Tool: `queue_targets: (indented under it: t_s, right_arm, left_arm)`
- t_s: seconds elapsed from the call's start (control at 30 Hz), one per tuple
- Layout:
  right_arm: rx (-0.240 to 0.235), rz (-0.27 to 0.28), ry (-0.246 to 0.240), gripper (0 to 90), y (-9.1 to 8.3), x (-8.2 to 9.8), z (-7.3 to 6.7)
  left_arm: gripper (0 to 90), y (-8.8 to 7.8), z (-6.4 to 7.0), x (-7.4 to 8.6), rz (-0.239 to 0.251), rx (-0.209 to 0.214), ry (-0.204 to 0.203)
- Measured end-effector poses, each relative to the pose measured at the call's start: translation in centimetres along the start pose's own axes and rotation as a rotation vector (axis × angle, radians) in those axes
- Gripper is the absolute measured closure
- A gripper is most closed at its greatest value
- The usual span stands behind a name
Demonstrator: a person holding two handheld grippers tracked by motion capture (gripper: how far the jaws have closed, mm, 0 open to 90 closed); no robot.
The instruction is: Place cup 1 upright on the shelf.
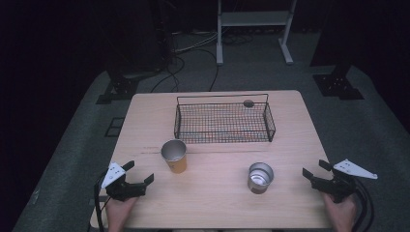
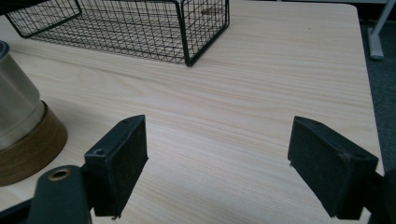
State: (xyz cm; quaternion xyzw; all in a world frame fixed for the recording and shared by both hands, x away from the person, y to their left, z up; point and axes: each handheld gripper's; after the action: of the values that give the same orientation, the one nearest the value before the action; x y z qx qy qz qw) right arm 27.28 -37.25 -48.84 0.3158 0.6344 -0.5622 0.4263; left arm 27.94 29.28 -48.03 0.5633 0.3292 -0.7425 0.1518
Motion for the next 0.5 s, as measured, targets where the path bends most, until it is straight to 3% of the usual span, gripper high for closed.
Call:
queue_targets:
  t_s: [0.23,0.4,0.5]
  right_arm:
    - [-0.028,0.026,-0.031,17.5,-0.7,-0.7,-0.1]
    - [-0.102,0.038,-0.055,15.7,-1.8,-0.7,-0.6]
    - [-0.119,0.032,-0.073,15.0,-2.1,-0.7,-0.9]
  left_arm:
    - [0.7,0.2,0.3,-0.2,-0.007,0.010,0.020]
    - [0.7,0.1,0.2,-0.2,-0.005,0.011,0.021]
    - [0.7,0.1,0.2,-0.2,-0.009,0.011,0.025]
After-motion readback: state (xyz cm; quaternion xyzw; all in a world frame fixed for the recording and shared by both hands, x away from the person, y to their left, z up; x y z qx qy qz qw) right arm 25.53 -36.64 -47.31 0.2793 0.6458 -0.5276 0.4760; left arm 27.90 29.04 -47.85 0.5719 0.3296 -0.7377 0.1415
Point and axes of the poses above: each handheld gripper's, and its own axes: y roughly forward along the jaws, x roughly out of its underside, z roughly to its right, and after that the axes turned 15 degrees about x, right-handed
